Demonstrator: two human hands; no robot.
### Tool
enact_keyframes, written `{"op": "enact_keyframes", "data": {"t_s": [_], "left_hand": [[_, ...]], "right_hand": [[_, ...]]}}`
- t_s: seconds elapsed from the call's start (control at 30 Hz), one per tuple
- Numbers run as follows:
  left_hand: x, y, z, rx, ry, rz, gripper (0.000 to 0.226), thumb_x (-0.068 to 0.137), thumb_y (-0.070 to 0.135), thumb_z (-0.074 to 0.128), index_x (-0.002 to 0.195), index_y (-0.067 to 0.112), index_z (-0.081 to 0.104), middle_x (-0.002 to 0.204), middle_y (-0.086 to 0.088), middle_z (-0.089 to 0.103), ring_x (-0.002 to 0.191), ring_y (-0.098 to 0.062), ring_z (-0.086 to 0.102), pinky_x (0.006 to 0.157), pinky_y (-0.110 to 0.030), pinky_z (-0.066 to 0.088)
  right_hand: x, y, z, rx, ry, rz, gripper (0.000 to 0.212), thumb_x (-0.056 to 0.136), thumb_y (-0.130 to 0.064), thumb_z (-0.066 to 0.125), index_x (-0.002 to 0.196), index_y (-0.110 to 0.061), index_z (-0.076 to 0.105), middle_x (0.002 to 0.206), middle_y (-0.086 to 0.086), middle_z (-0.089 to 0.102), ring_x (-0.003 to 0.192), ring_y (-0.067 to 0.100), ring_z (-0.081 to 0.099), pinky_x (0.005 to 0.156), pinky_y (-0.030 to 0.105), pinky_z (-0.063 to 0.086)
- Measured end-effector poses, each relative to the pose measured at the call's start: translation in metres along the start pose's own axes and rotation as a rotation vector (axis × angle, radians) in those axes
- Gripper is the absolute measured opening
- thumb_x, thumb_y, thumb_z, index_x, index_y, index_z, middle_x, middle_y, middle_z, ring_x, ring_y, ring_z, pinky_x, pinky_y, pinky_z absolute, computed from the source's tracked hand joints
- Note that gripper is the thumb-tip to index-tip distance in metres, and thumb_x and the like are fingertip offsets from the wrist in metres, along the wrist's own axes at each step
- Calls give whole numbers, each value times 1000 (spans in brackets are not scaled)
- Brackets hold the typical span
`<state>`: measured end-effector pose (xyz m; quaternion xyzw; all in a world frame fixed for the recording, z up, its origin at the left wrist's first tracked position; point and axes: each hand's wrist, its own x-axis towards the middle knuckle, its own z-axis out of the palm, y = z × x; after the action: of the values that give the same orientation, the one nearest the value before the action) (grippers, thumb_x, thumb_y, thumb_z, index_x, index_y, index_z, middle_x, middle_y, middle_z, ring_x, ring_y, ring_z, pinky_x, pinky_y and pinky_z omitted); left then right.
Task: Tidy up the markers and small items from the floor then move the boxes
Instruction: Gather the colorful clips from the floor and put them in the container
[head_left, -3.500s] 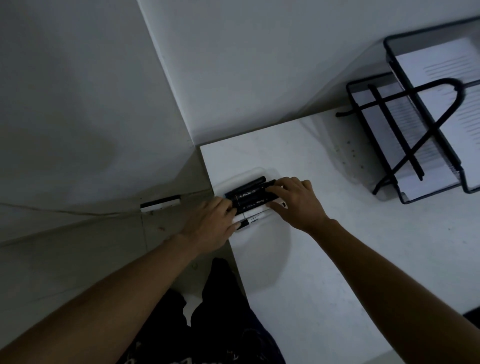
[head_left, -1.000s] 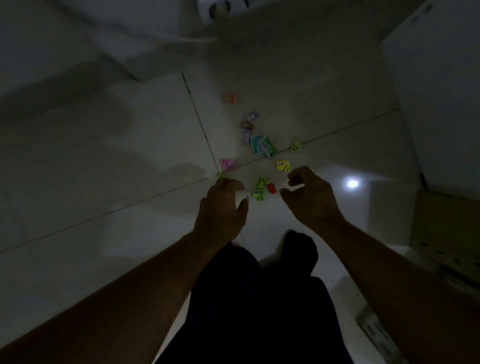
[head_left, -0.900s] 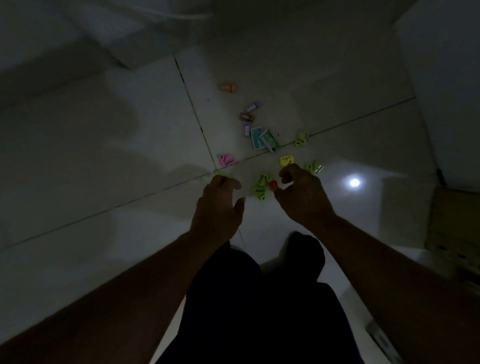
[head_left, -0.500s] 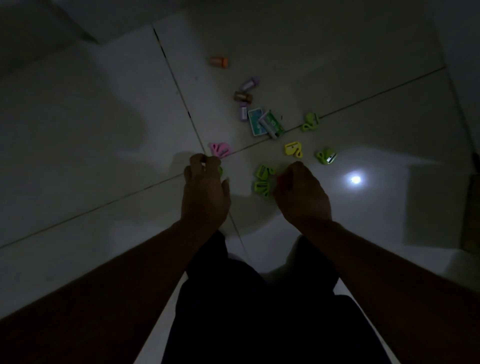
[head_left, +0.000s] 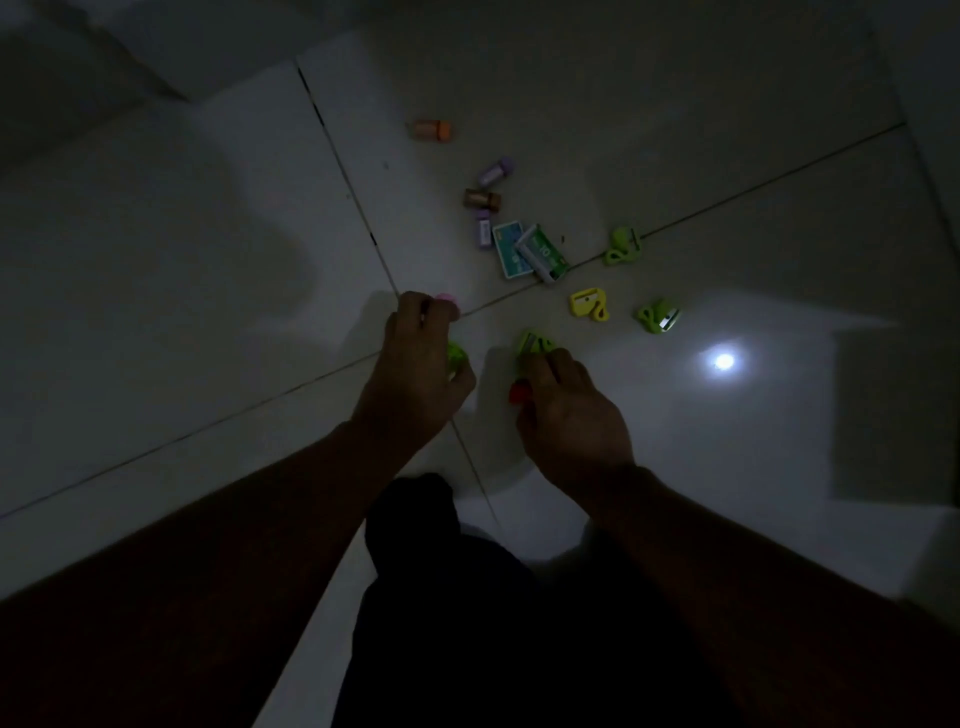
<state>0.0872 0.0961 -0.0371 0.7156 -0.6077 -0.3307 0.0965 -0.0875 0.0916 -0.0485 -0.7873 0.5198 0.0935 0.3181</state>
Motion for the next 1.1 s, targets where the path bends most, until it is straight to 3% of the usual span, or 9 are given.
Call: {"op": "enact_keyframes", "data": {"t_s": [0.17,0.3,0.37,0.47,0.67,0.8,0.9,1.0,1.1], "left_hand": [[14,2,-3,80,1,18,48,72,13,71,113,-8,57,123,-27,44,105,-38,52,93,-42,47],[20,3,1,247,30,-32,29,84,7,57,110,-5,60,136,-26,39,115,-44,40,99,-43,34],[19,2,4,292,51,-46,34,90,5,48,123,-1,56,142,-23,36,121,-43,36,103,-41,29],[15,-1,4,272,54,-71,42,93,8,49,134,5,48,143,-21,35,123,-40,35,106,-40,27],[24,-6,2,222,42,-55,34,90,13,57,123,4,51,131,-20,45,114,-39,44,100,-41,30],[29,-9,2,166,48,-86,40,89,19,62,125,5,53,125,-20,46,107,-39,46,95,-42,37],[28,-10,-2,28,46,-129,38,84,21,70,116,4,60,116,-19,47,100,-33,51,91,-35,43],[23,-10,-4,-49,56,-99,27,81,21,73,97,2,62,98,-18,54,87,-29,56,79,-29,43],[18,-9,-4,-134,6,-182,38,77,22,77,106,3,61,95,-18,62,88,-28,60,83,-35,49]], "right_hand": [[0,10,-5,17,-79,-37,41,92,-22,51,131,-10,46,132,15,38,114,30,45,78,38,50],[0,14,-12,54,-49,-48,39,93,-16,47,131,-6,47,135,17,35,109,31,49,89,38,46],[2,13,-16,78,8,-51,36,93,-16,48,128,-5,49,136,17,35,105,32,52,82,34,48],[7,10,-20,62,53,-70,35,94,-17,50,127,-7,50,142,15,34,105,31,55,69,28,44],[27,6,-19,-12,-54,-32,62,92,-16,50,148,-20,24,152,9,18,121,29,45,86,40,53],[34,4,-20,-34,-93,-4,56,92,-20,52,145,-19,32,152,14,15,122,31,45,92,37,48],[32,8,-20,8,-83,-16,52,93,-19,52,143,-20,37,151,14,18,122,32,46,96,37,48],[29,14,-20,35,-77,-34,50,93,-19,52,141,-16,39,144,15,27,115,34,50,91,40,51],[23,19,-22,89,-41,-9,50,93,-21,54,140,-12,41,138,18,34,102,38,56,83,40,52]]}}
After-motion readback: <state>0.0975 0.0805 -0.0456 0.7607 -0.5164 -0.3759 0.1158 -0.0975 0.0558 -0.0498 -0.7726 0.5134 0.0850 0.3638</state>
